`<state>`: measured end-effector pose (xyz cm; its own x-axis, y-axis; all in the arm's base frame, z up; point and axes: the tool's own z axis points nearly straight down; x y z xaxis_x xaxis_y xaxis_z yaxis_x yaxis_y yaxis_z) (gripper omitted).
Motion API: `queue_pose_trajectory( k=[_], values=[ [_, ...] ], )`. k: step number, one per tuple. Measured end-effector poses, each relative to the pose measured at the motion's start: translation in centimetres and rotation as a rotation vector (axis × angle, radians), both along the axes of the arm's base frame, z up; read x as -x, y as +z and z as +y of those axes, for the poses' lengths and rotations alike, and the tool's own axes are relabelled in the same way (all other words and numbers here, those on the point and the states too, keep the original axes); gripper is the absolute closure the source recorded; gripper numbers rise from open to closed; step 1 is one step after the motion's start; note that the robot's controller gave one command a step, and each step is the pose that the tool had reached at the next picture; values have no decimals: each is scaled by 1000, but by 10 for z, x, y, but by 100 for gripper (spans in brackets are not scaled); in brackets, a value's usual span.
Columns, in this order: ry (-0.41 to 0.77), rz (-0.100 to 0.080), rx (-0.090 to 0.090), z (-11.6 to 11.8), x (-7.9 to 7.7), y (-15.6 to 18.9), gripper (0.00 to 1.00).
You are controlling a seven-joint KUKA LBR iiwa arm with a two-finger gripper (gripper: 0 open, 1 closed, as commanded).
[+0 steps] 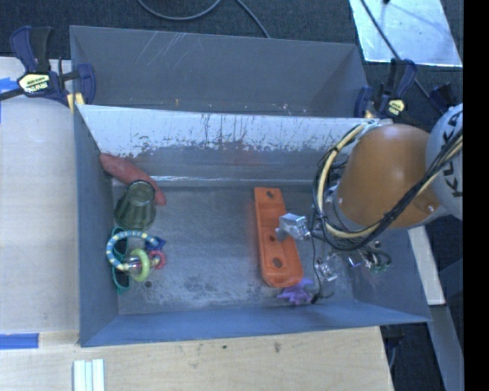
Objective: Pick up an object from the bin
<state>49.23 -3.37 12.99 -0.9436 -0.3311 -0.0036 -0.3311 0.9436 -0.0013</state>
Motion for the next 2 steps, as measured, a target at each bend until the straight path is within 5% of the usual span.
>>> queue_pose_trajectory(
  k=[1,2],
  values=[
    [157,0,1,-18,1,-44,0],
    [113,-5,3,17,4,-56,100]
  ],
)
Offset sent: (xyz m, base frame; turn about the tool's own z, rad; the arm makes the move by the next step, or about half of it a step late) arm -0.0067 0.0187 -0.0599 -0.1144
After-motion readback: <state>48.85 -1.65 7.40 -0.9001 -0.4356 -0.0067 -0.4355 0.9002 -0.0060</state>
